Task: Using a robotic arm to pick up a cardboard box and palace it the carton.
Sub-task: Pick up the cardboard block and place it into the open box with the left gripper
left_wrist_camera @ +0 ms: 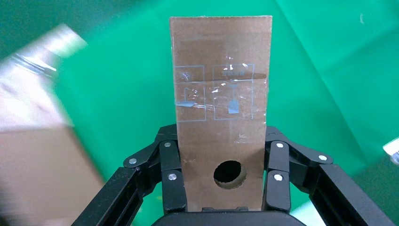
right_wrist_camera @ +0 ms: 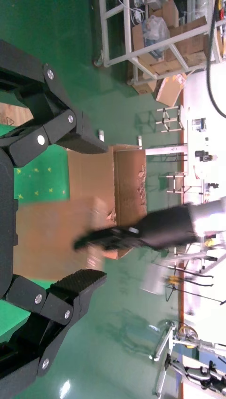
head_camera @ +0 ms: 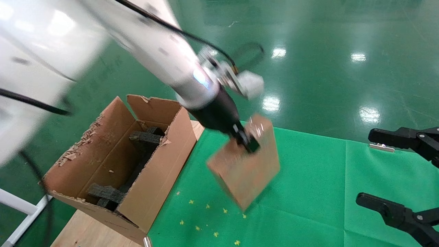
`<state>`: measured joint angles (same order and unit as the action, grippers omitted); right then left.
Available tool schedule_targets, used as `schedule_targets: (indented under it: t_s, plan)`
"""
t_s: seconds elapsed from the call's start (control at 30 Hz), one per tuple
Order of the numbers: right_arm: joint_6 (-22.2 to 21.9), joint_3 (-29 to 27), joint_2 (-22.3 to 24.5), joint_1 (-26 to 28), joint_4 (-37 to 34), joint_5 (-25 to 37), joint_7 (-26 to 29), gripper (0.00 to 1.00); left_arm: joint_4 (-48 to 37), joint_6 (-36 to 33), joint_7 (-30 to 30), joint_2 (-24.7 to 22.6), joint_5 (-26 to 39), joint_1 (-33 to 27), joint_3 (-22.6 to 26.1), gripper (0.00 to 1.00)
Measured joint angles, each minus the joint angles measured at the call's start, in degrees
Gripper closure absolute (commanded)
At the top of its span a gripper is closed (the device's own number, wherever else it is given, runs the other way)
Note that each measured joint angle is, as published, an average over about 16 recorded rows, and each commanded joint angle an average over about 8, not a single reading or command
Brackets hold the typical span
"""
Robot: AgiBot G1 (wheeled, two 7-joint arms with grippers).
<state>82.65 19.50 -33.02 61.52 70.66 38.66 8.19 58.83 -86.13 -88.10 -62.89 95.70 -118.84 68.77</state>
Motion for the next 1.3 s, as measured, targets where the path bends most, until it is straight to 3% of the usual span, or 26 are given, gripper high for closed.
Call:
schedule_targets:
  t_s: [0.4,0.67,0.97,1.3]
  plan:
    - [0.0,0.0,0.0,0.0,0.0,0.0,0.0,0.0,6.0,-0.9,8.5,17.7,5.8,-11.0,-3.3,1.0]
    - [0.0,0.0,0.0,0.0,0.0,0.0,0.0,0.0,3.0,-0.8,15.8,25.8,9.0,-9.8,-1.4,1.0]
    - [0.0,0.0,0.0,0.0,0.0,0.0,0.0,0.0,-6.8,4.5,24.4,29.8,9.2,-2.7,0.8,1.0]
    - [0.0,0.0,0.0,0.0,0.0,0.0,0.0,0.0,-24.3,12.0,34.1,28.1,8.6,2.5,1.5,1.0]
